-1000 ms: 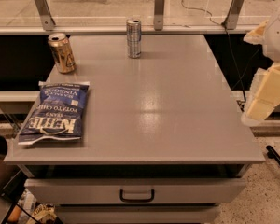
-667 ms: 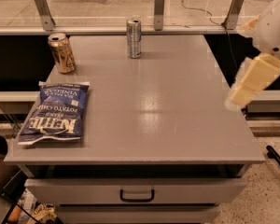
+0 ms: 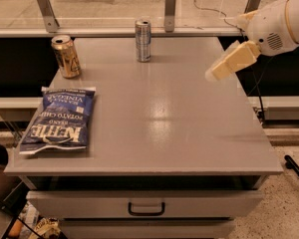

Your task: Pick redbull can

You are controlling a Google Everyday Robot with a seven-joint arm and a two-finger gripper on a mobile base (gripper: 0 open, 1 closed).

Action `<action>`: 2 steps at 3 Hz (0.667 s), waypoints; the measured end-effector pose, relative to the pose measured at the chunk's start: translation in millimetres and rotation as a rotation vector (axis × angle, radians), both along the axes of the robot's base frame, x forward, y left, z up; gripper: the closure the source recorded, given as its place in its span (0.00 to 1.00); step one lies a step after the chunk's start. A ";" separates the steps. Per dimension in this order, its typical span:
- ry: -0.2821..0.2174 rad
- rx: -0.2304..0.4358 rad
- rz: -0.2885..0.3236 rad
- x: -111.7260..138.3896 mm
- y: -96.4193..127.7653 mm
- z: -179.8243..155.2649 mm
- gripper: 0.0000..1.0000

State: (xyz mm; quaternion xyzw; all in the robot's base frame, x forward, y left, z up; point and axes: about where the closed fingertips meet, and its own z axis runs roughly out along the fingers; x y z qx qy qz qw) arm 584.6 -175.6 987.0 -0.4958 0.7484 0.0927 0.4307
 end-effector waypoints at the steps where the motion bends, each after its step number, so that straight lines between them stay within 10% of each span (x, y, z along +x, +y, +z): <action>1: -0.108 0.175 -0.036 36.0 14.1 10.9 0.00; 2: -0.105 0.173 -0.032 35.1 14.7 10.1 0.00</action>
Offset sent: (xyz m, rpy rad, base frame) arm 0.0238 0.0093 0.0034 0.1274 -0.0668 -0.0163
